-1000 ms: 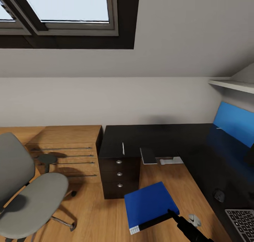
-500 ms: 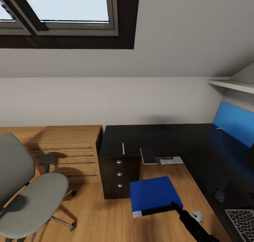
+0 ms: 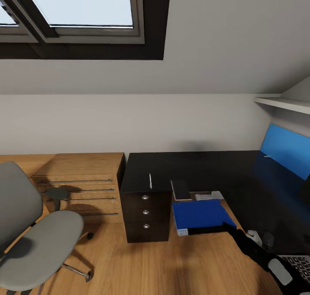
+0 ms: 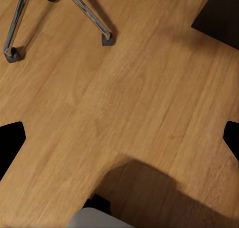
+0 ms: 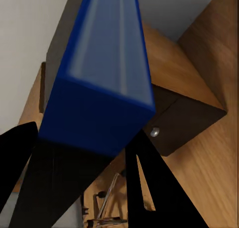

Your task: In the bedroom, organize the workspace by keeping the computer under the desk, ensuring the monitor is on the desk, placing the keyboard on the desk next to the monitor, placing the mouse on the desk next to the keyboard, moving the folder from the swivel chair onto the desk next to the mouse, stacking the notebook on top of the folder with the pen on top of the notebook, and positioning the swivel chair next to the desk.

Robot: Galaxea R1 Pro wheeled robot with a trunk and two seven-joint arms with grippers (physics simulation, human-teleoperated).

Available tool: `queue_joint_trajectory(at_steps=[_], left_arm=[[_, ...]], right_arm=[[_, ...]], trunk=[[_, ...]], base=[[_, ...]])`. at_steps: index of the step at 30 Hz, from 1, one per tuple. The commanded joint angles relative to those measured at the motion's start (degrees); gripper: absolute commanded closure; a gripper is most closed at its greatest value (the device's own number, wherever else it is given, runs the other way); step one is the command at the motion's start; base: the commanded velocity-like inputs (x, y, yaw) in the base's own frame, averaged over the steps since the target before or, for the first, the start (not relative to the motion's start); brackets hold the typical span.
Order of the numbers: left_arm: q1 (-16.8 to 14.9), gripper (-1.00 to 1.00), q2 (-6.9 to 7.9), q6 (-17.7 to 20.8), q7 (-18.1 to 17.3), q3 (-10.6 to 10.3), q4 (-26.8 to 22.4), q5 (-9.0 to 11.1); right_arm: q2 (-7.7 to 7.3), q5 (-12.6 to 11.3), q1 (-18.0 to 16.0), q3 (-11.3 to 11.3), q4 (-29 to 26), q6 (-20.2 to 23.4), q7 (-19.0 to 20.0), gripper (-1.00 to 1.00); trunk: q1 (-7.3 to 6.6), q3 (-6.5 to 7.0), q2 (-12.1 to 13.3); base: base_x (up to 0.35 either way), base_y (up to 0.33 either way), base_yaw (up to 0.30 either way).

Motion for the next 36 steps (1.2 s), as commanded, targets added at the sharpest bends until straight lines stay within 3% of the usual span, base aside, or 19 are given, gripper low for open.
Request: queue_joint_trajectory(at_steps=[1, 3, 6, 8, 10, 12, 15, 23, 28, 31, 34, 36], left_arm=[[-0.04, -1.0, 0.0, -0.12, 0.03, 0.07, 0.01, 0.08], [-0.04, -1.0, 0.02, -0.12, 0.06, 0.07, 0.01, 0.09], [-0.04, -1.0, 0.0, -0.09, 0.07, 0.07, 0.01, 0.09], [-0.04, -1.0, -0.04, 0.0, 0.07, 0.07, 0.01, 0.1], [-0.04, -1.0, -0.3, -0.03, 0.07, 0.07, 0.01, 0.1], [-0.04, -1.0, -0.47, -0.09, 0.07, 0.07, 0.01, 0.1], [-0.04, -1.0, -0.6, -0.11, 0.07, 0.07, 0.01, 0.1], [-0.04, -1.0, -0.72, -0.12, 0.07, 0.07, 0.01, 0.1], [-0.04, -1.0, -0.69, -0.12, 0.07, 0.07, 0.01, 0.11], [-0.04, -1.0, -0.68, -0.12, 0.07, 0.07, 0.01, 0.1], [-0.04, -1.0, -0.67, -0.12, 0.07, 0.08, 0.01, 0.1], [-0.04, -1.0, -0.67, -0.12, 0.07, 0.09, 0.01, 0.1]], right_arm=[[-0.86, -0.35, -0.03, -1.08, -1.99, 2.64, -0.93, 1.0], [-2.62, -0.45, -0.14, -4.51, -6.99, 8.07, -4.07, 1.0], [-3.79, -0.49, -0.3, -7.18, -12.64, 12.93, -9.74, 1.0], [-4.33, -0.51, -0.5, -8.61, -16.27, 14.84, -15.01, 1.0], [-4.44, -1.29, -0.58, -10.29, -18.18, 15.51, -17.83, 1.0], [-4.27, -3.81, -0.62, -12.43, -18.99, 15.75, -18.42, 1.0], [-3.85, -6.53, -0.64, -13.71, -19.37, 15.85, -18.38, 1.0], [-3.7, -7.45, -0.56, -14.21, -19.25, 16.3, -17.97, 1.0], [-2.55, -7.35, -0.56, -14.2, -19.2, 15.91, -17.86, 1.0], [-1.12, -7.33, -0.56, -14.22, -19.2, 15.07, -18.11, 1.0], [1.25, -7.35, -0.56, -14.26, -19.19, 10.28, -18.33, 1.0], [3.72, -7.36, -0.56, -14.33, -19.13, 2.11, -18.43, 1.0]], trunk=[[0.01, -0.09, -0.07], [0.01, -0.09, -0.07], [0.01, -0.09, -0.07], [0.01, -0.09, -0.07], [0.01, -0.09, -0.07], [0.01, -0.09, -0.07], [0.01, -0.09, -0.07], [0.01, -0.09, -0.07], [0.01, -0.09, -0.07], [0.01, -0.09, -0.07], [0.01, -0.09, -0.07], [0.01, -0.09, -0.07]], base=[[0.0, 0.0, 0.0], [0.0, 0.0, 0.0], [0.0, 0.0, 0.0], [0.0, 0.0, 0.0], [0.0, 0.0, 0.0], [0.0, 0.0, 0.0], [0.0, 0.0, 0.0], [0.0, 0.0, 0.0], [0.0, 0.0, 0.0], [0.0, 0.0, 0.0], [0.0, 0.0, 0.0], [0.0, 0.0, 0.0]])
